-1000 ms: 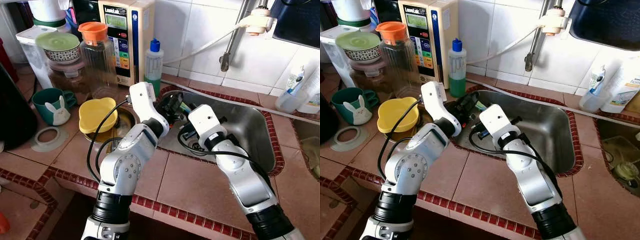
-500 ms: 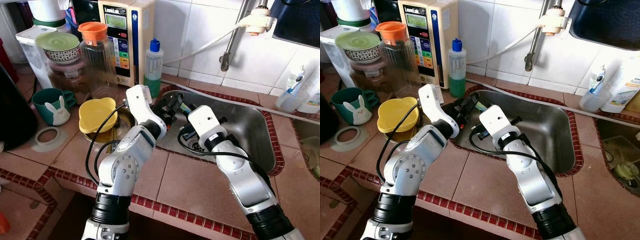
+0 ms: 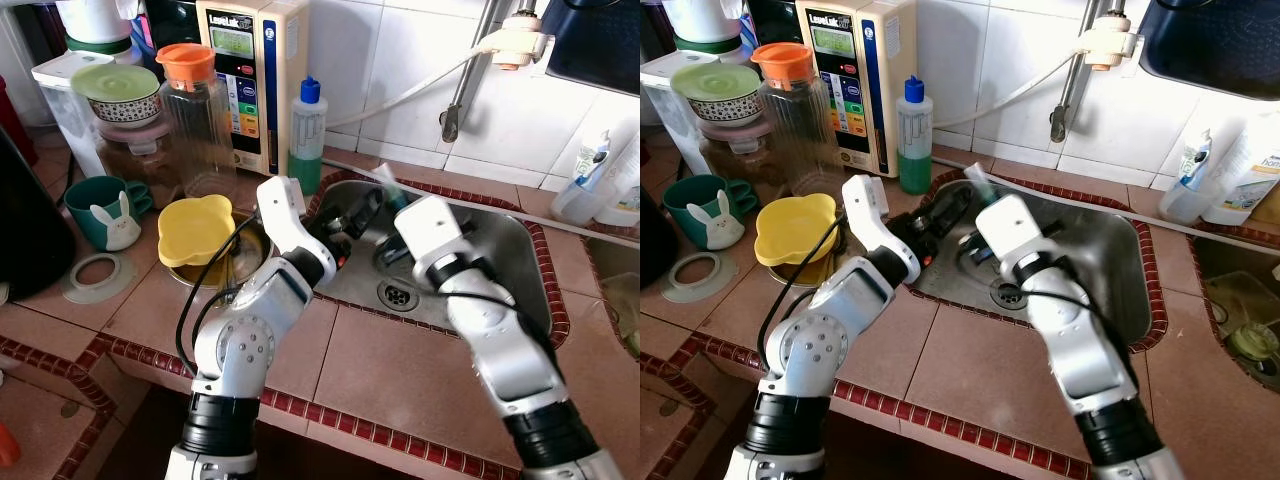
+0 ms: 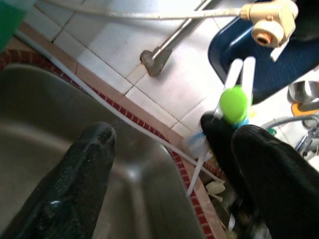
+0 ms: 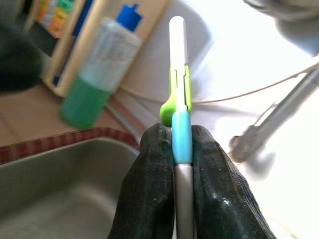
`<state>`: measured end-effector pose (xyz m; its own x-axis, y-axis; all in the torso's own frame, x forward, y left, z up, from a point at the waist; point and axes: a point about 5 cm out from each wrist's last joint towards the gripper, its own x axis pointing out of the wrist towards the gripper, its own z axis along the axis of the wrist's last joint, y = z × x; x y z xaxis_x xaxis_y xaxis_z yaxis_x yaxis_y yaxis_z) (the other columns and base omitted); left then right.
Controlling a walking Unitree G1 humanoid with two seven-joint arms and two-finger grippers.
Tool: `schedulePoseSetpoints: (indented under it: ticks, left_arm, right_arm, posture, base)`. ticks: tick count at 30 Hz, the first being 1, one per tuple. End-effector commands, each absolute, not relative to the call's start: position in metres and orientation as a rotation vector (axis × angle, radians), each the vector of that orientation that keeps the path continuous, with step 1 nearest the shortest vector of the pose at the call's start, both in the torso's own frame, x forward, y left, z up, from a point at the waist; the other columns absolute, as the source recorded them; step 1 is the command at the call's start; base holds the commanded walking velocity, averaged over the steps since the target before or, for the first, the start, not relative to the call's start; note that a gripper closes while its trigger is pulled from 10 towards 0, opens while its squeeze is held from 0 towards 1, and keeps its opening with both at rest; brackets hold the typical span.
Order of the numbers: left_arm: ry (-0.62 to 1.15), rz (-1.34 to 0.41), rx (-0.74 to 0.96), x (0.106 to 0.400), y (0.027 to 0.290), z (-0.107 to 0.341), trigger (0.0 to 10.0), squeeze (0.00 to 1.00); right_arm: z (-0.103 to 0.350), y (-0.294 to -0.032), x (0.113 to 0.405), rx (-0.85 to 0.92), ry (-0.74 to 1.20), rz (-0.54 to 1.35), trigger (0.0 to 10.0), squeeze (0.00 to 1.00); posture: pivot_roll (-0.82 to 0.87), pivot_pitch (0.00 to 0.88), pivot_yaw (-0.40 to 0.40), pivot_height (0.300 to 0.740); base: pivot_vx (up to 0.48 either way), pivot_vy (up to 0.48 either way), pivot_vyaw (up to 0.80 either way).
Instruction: Kitchen organization
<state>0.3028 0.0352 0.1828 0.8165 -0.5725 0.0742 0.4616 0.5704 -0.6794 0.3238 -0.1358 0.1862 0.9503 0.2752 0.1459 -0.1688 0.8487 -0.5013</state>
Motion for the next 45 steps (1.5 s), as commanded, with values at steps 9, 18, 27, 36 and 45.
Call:
schedulePoseSetpoints:
  ticks: [9, 18, 27, 36, 45]
  left_arm:
    - [0.025, -0.574, -0.359, 0.301, 0.061, 0.177, 10.0, 1.00]
    - [0.014, -0.573, -0.188, 0.293, 0.067, 0.165, 10.0, 0.00]
    - [0.007, -0.587, -0.155, 0.289, 0.065, 0.161, 10.0, 0.00]
    - [0.007, -0.590, -0.148, 0.290, 0.065, 0.159, 10.0, 0.00]
    - [-0.043, -0.532, -0.058, 0.294, 0.069, 0.164, 10.0, 0.00]
  right_arm:
    - [0.167, -0.159, 0.359, -0.524, -0.037, 0.213, 10.0, 0.00]
    - [0.151, -0.173, 0.372, -0.467, 0.160, 0.200, 10.0, 1.00]
    - [0.126, -0.181, 0.364, -0.452, 0.286, 0.220, 10.0, 1.00]
    - [0.116, -0.187, 0.356, -0.437, 0.330, 0.212, 10.0, 1.00]
    - [0.135, -0.180, 0.354, -0.318, 0.224, 0.222, 10.0, 1.00]
  posture:
    - [0.10, 0.014, -0.026, 0.740]
    - [0.11, 0.013, -0.029, 0.740]
    - [0.11, 0.013, -0.025, 0.740]
    - [0.11, 0.010, -0.018, 0.740]
    - [0.11, 0.005, -0.017, 0.740]
  base:
    - [0.000, 0.000, 0.00]
    - [0.000, 0.000, 0.00]
    - [0.000, 0.000, 0.00]
    - [0.000, 0.000, 0.00]
    - [0.000, 0.000, 0.00]
